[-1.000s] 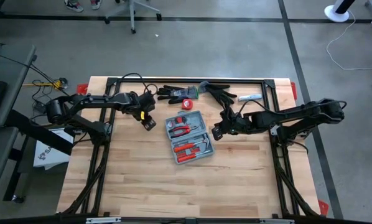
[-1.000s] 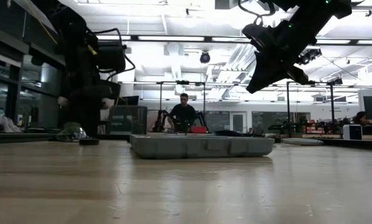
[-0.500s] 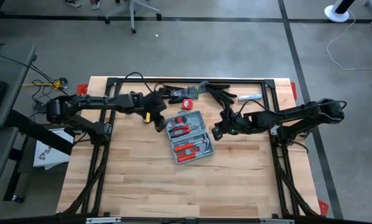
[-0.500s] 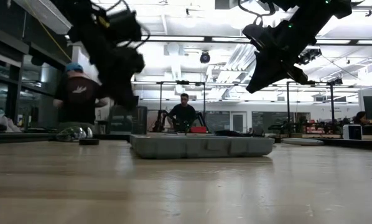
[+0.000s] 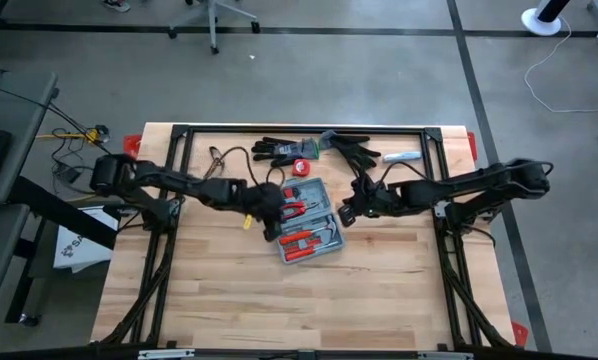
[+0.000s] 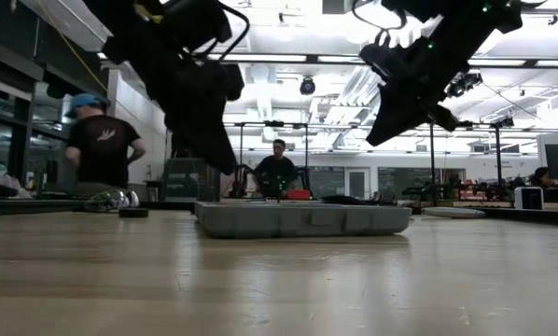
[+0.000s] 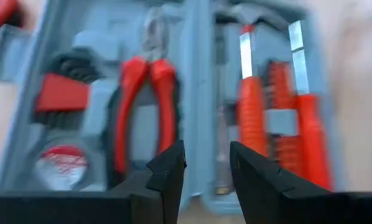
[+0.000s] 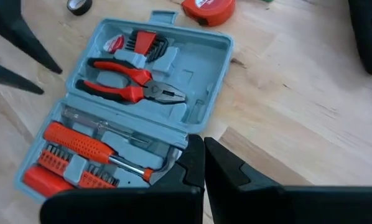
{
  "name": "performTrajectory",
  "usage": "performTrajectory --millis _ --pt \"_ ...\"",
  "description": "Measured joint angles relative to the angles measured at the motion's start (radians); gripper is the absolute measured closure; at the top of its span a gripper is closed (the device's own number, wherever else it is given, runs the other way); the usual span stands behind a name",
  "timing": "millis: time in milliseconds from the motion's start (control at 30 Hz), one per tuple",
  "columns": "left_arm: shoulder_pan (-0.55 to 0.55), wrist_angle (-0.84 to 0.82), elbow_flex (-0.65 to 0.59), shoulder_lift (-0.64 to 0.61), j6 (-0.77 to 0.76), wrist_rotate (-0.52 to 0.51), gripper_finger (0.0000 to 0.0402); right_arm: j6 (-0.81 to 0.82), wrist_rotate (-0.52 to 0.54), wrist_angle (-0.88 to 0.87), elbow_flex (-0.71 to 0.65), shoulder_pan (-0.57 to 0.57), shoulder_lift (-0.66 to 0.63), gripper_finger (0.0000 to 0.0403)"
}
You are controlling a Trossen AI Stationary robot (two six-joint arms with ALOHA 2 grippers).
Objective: Prefit tool cases
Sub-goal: Remove the orange pliers from the gray tool box
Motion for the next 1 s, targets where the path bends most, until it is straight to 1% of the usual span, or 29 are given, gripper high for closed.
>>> performTrajectory --millis 133,233,333,467,700,1000 --pt "0.012 -0.023 0.059 0.031 0.04 -0.089 0.0283 0.0 -0.049 0.052 0.0 0.0 0.057 0.0403" --pt "0.04 -0.039 0.102 0.052 0.115 -0.121 0.0283 0.0 -0.086 0.109 0.0 0.001 0.101 0.0403" --pt "0.088 -0.11 0.136 0.091 0.148 -0.09 0.0283 0.008 -0.101 0.157 0.0 0.003 0.126 0.0403" --pt "0.142 -0.171 0.15 0.145 0.174 -0.004 0.0283 -0.011 -0.101 0.215 0.0 0.003 0.121 0.0403" --pt "0.171 -0.223 0.165 0.167 0.191 0.044 0.0273 -0.026 -0.123 0.217 0.0 0.003 0.117 0.0403" --pt "0.168 -0.249 0.16 0.167 0.192 0.057 0.025 -0.052 -0.123 0.21 0.0 0.002 0.116 0.0403"
